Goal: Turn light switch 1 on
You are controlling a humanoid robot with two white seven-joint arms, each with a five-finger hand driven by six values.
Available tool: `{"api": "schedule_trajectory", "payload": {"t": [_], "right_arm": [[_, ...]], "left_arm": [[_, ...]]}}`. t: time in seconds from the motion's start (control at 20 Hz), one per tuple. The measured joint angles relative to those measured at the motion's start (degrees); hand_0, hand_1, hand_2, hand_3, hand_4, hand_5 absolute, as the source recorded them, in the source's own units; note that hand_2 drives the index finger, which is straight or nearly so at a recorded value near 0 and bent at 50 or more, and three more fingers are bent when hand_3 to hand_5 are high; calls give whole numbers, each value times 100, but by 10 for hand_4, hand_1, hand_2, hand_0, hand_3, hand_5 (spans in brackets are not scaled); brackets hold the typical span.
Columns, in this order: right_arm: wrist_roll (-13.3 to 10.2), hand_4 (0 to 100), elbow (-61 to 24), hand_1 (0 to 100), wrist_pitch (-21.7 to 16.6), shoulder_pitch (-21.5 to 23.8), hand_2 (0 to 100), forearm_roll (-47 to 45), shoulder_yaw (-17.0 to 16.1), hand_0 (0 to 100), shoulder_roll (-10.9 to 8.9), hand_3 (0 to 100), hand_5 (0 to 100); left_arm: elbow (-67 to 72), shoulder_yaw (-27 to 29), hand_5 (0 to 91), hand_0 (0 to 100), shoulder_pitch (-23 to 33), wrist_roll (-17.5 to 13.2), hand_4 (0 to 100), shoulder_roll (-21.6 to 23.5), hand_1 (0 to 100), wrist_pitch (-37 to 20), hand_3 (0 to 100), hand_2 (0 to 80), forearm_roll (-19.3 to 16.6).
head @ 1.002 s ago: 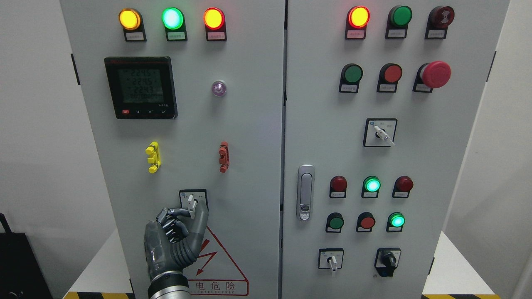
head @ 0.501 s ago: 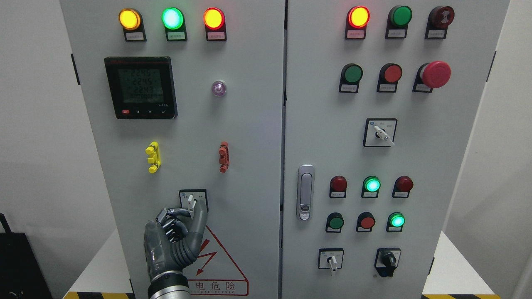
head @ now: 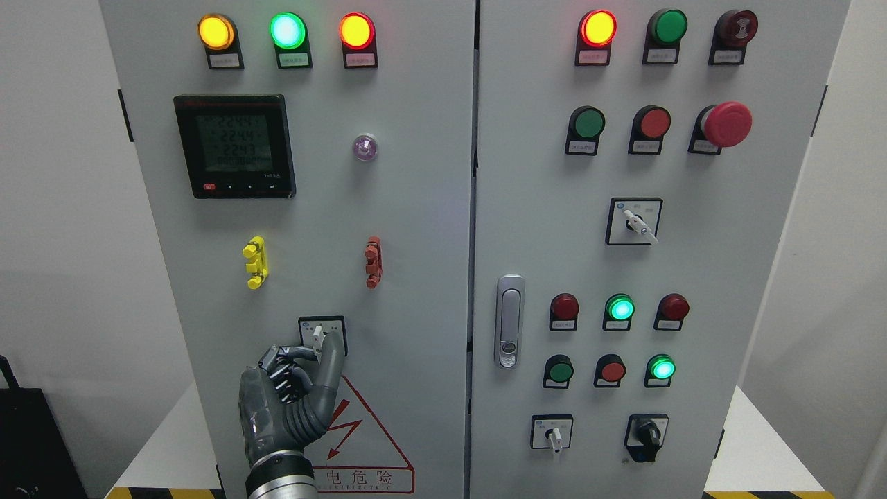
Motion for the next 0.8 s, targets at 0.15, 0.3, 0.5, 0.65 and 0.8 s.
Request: {"api": "schedule_trajectory", "payload": {"t": [0.15, 0.3, 0.5, 0.65, 0.8], "right_arm": [[0, 0, 0, 0, 0, 0, 0, 0, 0, 0, 0, 0, 0], [0, 0, 0, 0, 0, 0, 0, 0, 1, 0, 0, 0, 0], [0, 0, 0, 0, 0, 0, 0, 0, 1, 0, 0, 0, 0], [0, 0, 0, 0, 0, 0, 0, 0, 0, 0, 0, 0, 0], [0, 0, 0, 0, 0, 0, 0, 0, 0, 0, 0, 0, 0]], "left_arm": [[0, 3, 877, 166, -6, 0, 1000, 0, 495, -2, 1000, 610, 0], [0, 5, 877, 168, -9, 0, 1000, 0, 495, -5, 1000, 610, 0], [2, 6, 877, 168, -12, 0, 1000, 0, 500, -29, 1000, 611, -3], [6, 6, 877, 170, -16, -1, 1000, 0, 505, 0, 1000, 612, -7], [9, 7, 877, 174, -18, -9, 1000, 0, 516, 82, 1000, 613, -12]]}}
